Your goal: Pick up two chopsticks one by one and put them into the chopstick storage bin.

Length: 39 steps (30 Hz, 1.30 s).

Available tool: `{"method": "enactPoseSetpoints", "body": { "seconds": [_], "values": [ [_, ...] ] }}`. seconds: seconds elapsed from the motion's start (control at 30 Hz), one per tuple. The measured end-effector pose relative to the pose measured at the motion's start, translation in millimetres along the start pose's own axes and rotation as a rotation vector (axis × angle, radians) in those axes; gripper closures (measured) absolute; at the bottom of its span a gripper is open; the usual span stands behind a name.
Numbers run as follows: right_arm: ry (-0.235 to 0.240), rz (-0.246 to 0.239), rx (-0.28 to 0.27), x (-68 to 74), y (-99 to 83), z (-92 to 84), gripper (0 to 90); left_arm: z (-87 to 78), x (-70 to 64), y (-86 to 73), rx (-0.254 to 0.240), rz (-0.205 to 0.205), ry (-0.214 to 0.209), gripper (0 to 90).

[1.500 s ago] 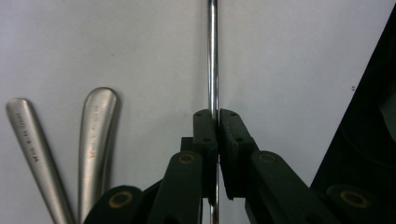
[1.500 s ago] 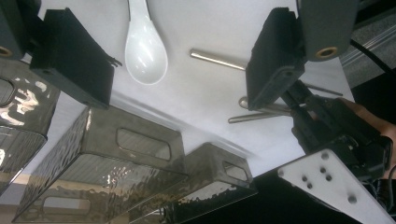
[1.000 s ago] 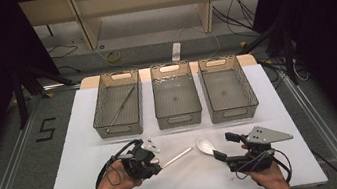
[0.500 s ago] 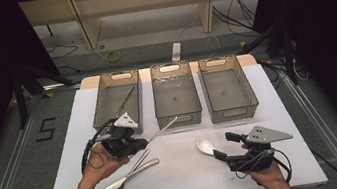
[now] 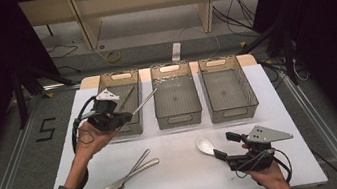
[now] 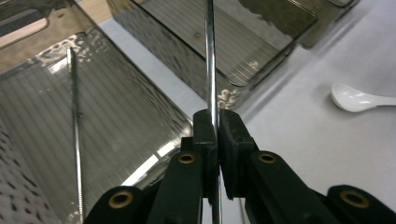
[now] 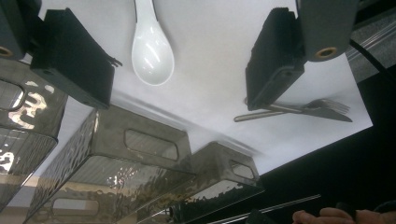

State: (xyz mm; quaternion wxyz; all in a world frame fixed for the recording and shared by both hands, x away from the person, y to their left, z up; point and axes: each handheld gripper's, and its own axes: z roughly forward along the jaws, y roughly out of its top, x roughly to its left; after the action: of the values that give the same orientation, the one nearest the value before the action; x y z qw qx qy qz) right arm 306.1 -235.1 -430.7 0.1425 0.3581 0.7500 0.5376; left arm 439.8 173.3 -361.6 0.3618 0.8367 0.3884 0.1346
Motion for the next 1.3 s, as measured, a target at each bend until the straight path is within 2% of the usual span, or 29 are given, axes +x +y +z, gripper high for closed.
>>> {"method": "enactPoseSetpoints", "body": {
  "seconds": [0.27, 0.5, 0.73, 0.9, 1.03, 1.3],
  "values": [
    [-0.001, 0.002, -0.001, -0.3, 0.0, -0.5, 24.6, 4.3, 25.8, 11.9, -0.007, -0.039, 0.063, 85.5],
    [0.001, 0.002, -0.001, -0.4, 0.0, -0.4, 24.6, 8.6, 44.7, 21.1, -0.012, -0.079, 0.088, 85.5],
    [0.002, 0.004, -0.001, -0.5, 0.0, -0.5, 24.6, 18.5, 54.8, 28.6, -0.006, -0.088, 0.122, 85.5],
    [0.003, 0.003, -0.004, -0.6, 0.0, -0.6, 24.6, 26.9, 63.6, 32.2, 0.003, -0.102, 0.13, 85.5],
    [0.005, 0.004, -0.004, -0.7, 0.0, -0.2, 24.6, 34.4, 69.7, 34.5, 0.012, -0.118, 0.135, 85.5],
    [0.008, 0.006, -0.003, -1.2, -0.3, -0.2, 24.6, 45.1, 80.9, 32.5, -0.003, -0.157, 0.152, 85.4]
  ]
}}
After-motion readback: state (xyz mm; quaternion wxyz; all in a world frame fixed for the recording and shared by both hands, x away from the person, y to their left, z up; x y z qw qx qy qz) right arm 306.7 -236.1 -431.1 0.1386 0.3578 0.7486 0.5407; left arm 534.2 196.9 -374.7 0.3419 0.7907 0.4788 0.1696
